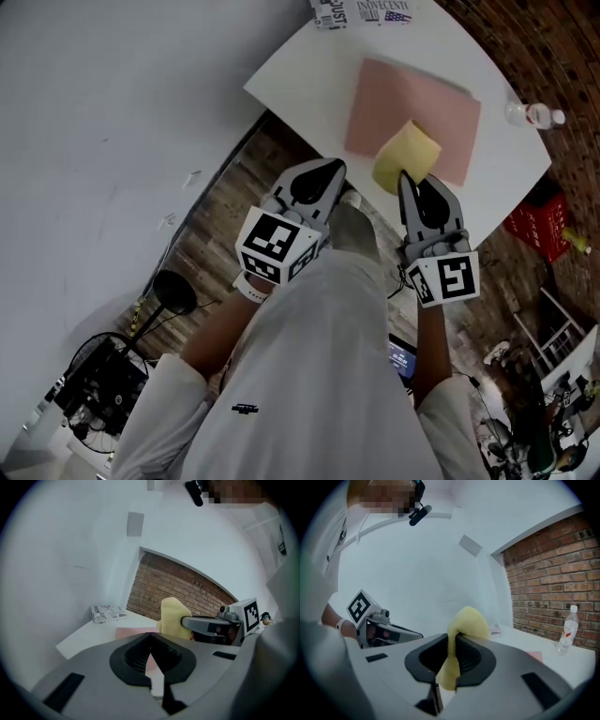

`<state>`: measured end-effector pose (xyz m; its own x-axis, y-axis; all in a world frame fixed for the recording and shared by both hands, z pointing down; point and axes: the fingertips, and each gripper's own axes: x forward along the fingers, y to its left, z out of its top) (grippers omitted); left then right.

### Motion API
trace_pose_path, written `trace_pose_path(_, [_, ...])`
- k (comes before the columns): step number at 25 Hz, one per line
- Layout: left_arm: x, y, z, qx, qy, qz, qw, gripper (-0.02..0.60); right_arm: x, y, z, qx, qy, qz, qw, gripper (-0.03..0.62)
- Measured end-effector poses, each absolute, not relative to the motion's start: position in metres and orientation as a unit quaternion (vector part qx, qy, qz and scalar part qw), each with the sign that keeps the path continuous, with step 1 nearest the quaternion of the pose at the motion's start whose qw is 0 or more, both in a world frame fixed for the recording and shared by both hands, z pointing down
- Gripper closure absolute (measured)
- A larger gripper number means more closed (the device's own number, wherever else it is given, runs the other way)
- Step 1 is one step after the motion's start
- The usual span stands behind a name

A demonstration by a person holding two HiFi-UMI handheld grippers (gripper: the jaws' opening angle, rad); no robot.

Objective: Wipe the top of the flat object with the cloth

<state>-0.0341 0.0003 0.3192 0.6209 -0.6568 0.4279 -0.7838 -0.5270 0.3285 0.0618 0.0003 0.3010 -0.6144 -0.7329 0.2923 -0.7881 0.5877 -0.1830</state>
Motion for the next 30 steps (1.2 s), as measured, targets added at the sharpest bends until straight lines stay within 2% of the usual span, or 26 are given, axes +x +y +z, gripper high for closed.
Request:
trace_pose_path(17, [-0.042,-0.03,0.406,0.827,-0.437,0.161,0.314,0.565,0.019,-0.054,0.402,0.333,-0.896,0.25,0.151,0.546])
trace_pose_path(30, [-0.046,-0.032,0.432,0.825,-0.428,0.184,0.321,0.565,-0.008,-0.063,0.466,0.326,-0.874,0.306,0.19,0.546])
